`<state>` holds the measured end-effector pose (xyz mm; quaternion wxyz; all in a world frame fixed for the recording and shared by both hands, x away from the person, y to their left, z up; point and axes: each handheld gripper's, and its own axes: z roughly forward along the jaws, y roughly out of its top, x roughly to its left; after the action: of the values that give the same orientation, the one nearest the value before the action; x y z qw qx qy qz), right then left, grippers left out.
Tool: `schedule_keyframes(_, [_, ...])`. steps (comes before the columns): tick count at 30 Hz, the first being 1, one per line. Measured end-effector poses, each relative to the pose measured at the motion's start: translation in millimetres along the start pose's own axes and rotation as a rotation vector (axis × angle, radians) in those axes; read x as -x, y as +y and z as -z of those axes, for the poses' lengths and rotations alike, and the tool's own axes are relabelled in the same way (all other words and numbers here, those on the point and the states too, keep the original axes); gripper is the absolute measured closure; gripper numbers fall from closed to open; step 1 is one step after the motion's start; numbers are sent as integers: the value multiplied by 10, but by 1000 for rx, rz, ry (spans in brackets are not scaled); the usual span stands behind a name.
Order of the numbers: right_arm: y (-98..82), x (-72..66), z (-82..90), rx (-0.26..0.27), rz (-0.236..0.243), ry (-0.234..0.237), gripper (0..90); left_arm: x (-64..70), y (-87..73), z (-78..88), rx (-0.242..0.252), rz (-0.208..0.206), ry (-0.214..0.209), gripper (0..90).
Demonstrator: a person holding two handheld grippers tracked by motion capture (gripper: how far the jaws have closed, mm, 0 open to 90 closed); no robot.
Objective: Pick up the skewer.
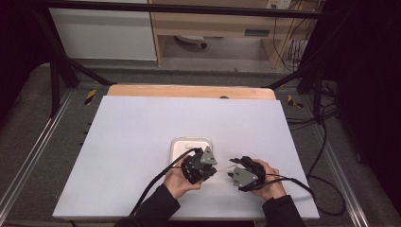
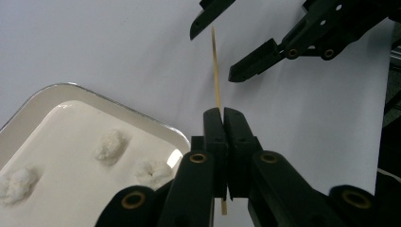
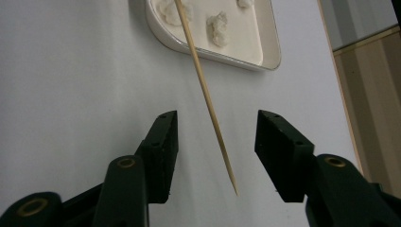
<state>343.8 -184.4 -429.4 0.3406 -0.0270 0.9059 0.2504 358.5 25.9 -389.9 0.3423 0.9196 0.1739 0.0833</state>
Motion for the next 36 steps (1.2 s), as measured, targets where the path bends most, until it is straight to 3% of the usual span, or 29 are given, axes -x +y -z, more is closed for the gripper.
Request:
schedule_keyframes(10, [-4, -37, -23, 5, 116, 14, 660, 47, 19, -37, -1, -15, -18, 888])
schedule_keyframes(19, [-9, -38, -19, 13, 149, 29, 790, 55, 19, -31, 0, -20, -25, 888])
schedule_keyframes(36, [-4, -51, -2, 9, 189, 46, 890, 21, 12, -42, -4, -6, -28, 887])
